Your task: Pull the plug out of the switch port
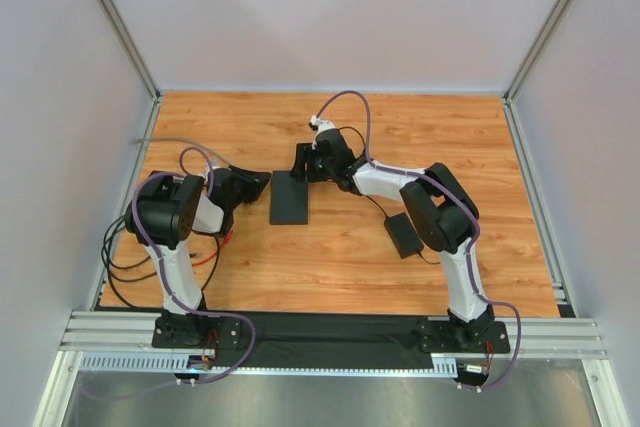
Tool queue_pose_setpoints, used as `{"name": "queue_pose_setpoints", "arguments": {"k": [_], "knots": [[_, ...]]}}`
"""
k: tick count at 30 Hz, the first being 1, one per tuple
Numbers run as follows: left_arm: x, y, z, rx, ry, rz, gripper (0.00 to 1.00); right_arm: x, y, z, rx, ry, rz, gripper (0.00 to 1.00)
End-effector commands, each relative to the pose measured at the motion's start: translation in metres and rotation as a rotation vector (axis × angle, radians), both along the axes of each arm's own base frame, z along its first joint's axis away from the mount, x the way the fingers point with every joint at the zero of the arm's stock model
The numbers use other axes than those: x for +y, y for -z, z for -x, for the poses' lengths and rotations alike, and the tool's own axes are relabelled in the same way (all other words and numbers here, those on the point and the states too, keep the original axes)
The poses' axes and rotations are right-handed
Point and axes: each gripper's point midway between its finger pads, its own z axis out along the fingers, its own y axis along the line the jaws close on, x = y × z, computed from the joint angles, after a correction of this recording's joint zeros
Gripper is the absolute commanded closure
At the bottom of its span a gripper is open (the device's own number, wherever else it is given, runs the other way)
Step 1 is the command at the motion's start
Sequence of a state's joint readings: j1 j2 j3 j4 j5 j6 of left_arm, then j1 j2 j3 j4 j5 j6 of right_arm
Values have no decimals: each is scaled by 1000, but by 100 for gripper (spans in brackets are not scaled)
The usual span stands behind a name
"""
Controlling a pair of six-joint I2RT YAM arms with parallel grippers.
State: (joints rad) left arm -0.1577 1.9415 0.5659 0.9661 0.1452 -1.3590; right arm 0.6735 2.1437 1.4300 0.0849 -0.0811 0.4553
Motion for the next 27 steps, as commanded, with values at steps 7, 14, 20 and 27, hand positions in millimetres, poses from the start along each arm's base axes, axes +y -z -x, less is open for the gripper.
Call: {"name": "queue_pose_setpoints", "arguments": {"k": [7,14,20,27], "knots": [[-3,26,9,66,29,-47,78,10,-6,-6,-18,-8,-8,39],[-4,28,9,64,35,-41,89,-1,-3,-9,-63,43,171,28],[-2,29,10,65,30,-50,98,2,-13,-5,-189,31,363,15],[-2,32,11,70,31,-47,100,32,-22,8,-301,-53,468,10]]}}
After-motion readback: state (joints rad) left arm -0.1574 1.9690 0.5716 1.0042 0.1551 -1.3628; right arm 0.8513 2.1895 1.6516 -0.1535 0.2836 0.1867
